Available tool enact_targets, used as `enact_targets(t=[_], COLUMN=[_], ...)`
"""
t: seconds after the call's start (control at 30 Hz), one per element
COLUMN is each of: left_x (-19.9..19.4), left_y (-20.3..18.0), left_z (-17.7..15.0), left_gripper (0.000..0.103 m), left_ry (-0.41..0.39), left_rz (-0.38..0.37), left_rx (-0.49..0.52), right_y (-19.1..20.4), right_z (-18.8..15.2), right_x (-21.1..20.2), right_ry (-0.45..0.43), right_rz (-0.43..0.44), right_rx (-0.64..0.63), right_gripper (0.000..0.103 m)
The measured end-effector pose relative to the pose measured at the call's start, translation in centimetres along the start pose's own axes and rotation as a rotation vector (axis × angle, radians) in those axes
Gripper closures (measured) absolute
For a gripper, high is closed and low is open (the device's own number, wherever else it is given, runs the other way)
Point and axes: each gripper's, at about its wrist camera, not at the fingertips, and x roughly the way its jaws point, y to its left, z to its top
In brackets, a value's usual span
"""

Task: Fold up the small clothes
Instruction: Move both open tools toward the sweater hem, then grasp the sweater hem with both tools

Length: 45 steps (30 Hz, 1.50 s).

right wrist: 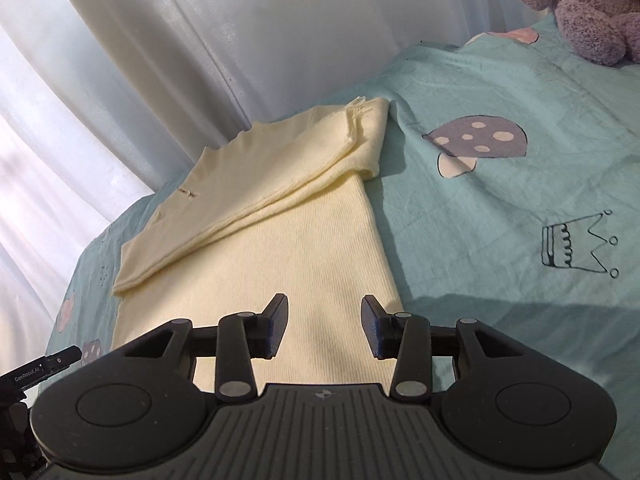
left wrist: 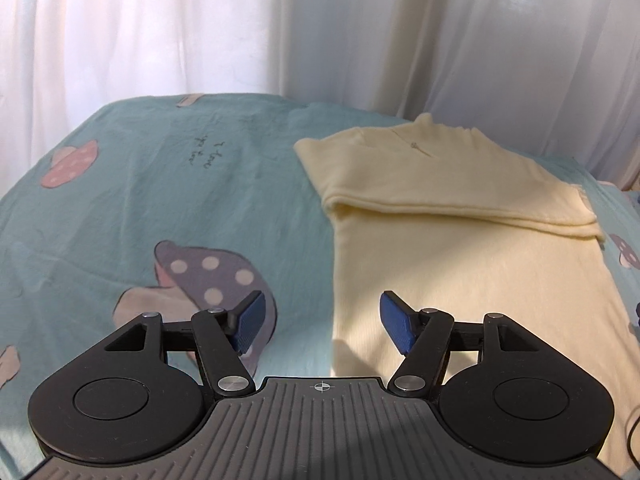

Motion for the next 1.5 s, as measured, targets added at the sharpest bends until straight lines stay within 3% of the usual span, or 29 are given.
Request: enact_targets(t=[0.13, 0.3, 0.47, 0.67, 0.77, 0.9, 1.07, 1.17, 1.2, 1.27, 1.33, 1.4, 1.5], left_x=[-2.5, -3.5, -3.1, -2.8, -2.8, -3.0, -2.9, -2.8, -2.9, -3.2, -3.6, -4.0, -4.4], left_y=[1.4, 2.7, 1.6, 1.1, 1.2, 1.6, 1.8, 1.7, 1.6, 1.8, 2.2, 2.8, 3.2], left_z=[-2.7, -4.9, -6.5, -7.6, -7.8, -7.8, -7.9, -7.9, -7.8, -7.5, -6.9, -5.9, -3.8], left_gripper=[0.033, 0.036, 0.046, 0.055, 0.056, 0.072, 0.089, 0.093, 0.093, 0.094, 0.094, 0.094, 0.095], left_ry=[0.092, 0.222, 0.301, 0.382, 0.395, 0.417, 0.436, 0.438, 0.433, 0.415, 0.381, 0.337, 0.243], left_rz=[0.002, -0.127, -0.172, -0.221, -0.223, -0.253, -0.273, -0.281, -0.284, -0.294, -0.322, -0.35, -0.378], left_rx=[0.045, -0.009, 0.023, -0.011, -0.007, -0.031, -0.055, -0.062, -0.06, -0.068, -0.116, -0.168, -0.212], right_y=[-0.5, -1.9, -2.7, -3.2, -3.3, -3.3, -3.7, -4.1, -4.3, -4.6, -5.4, -6.2, -6.4], right_z=[-2.5, -5.0, -5.6, -6.4, -6.6, -6.4, -6.5, -6.4, -6.4, -6.4, -6.0, -5.3, -3.4], right_x=[-2.7, -5.2, -6.0, -6.4, -6.6, -6.5, -6.3, -6.0, -5.9, -5.9, -5.9, -6.1, -6.2], right_ry=[0.087, 0.193, 0.228, 0.26, 0.278, 0.309, 0.336, 0.35, 0.351, 0.352, 0.351, 0.325, 0.242], right_rz=[-0.013, -0.07, -0.083, -0.063, -0.057, -0.053, -0.04, -0.033, -0.028, -0.005, 0.076, 0.153, 0.207], right_rx=[-0.083, -0.09, -0.077, -0.05, -0.047, -0.032, -0.006, 0.032, 0.045, 0.072, 0.169, 0.265, 0.313], right_gripper=[0.057, 0.055, 0.055, 0.056, 0.059, 0.065, 0.082, 0.096, 0.096, 0.097, 0.097, 0.098, 0.098])
